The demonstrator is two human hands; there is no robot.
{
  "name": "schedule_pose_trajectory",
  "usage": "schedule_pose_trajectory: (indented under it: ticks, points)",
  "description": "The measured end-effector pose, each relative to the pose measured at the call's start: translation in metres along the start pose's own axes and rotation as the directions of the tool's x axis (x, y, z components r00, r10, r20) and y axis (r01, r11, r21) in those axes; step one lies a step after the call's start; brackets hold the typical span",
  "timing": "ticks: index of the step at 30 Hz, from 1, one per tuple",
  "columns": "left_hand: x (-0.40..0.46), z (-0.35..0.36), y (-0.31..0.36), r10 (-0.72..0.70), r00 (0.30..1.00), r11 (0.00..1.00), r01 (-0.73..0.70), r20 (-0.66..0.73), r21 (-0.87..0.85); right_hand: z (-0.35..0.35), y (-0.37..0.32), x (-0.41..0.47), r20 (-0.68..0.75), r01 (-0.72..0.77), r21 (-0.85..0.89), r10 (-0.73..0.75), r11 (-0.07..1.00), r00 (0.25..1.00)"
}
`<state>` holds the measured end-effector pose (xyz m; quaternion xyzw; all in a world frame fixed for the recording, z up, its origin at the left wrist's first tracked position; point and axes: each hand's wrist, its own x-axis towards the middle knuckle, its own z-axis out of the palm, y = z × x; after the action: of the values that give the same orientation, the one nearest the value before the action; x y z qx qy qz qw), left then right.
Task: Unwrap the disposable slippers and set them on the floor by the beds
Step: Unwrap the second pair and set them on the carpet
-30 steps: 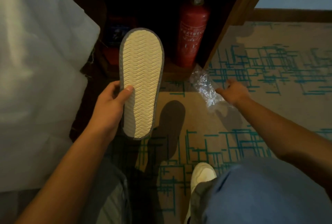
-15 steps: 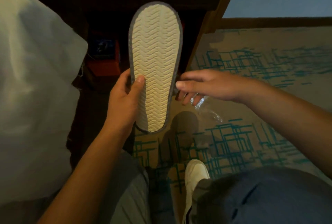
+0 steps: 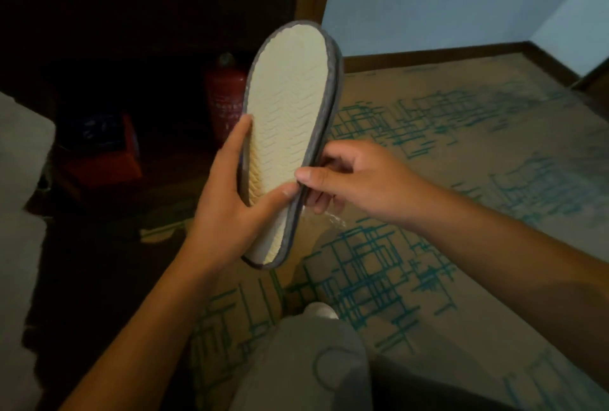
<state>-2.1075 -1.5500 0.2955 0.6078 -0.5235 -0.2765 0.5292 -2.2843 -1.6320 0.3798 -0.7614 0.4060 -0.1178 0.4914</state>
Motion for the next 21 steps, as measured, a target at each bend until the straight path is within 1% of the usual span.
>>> schedule_pose_trajectory:
  ticks: [2, 4, 7, 9, 11, 14, 18, 21]
  points:
    - [-0.001, 0.01, 0.005, 0.067, 0.987, 0.997, -0.072, 0.144, 0.034, -0.004, 0.004, -0.021, -0.087, -0.001, 0.001, 0.001, 1.0, 0.996]
    - [-0.003, 0.017, 0.011, 0.13, 0.961, 0.989, -0.144, 0.243, 0.043, -0.005, 0.007, -0.044, -0.143, -0.016, 0.007, 0.017, 1.0, 0.99]
    - [-0.013, 0.028, 0.013, 0.162, 0.922, 0.976, -0.202, 0.351, 0.08, -0.002, 0.015, -0.07, -0.181, -0.062, 0.016, 0.064, 0.998, 0.981]
    - [-0.021, 0.034, 0.012, 0.157, 0.913, 0.977, -0.2, 0.376, 0.078, 0.001, 0.021, -0.078, -0.173, -0.077, -0.044, 0.069, 0.996, 0.983]
    - [-0.028, 0.04, 0.008, 0.139, 0.922, 0.984, -0.17, 0.361, 0.058, 0.004, 0.028, -0.08, -0.143, -0.085, -0.038, 0.079, 0.996, 0.987]
    - [-0.038, 0.048, -0.001, 0.048, 0.933, 0.998, -0.055, 0.357, 0.01, 0.008, 0.043, -0.079, -0.108, -0.07, 0.011, 0.071, 0.997, 0.992]
    - [-0.052, 0.065, -0.009, -0.035, 0.919, 0.999, 0.04, 0.393, -0.004, 0.012, 0.081, -0.08, -0.115, -0.063, 0.049, 0.068, 0.997, 0.991]
    - [-0.06, 0.077, -0.011, -0.079, 0.898, 0.994, 0.103, 0.432, -0.031, 0.008, 0.105, -0.082, -0.087, -0.099, 0.081, 0.106, 0.992, 0.991]
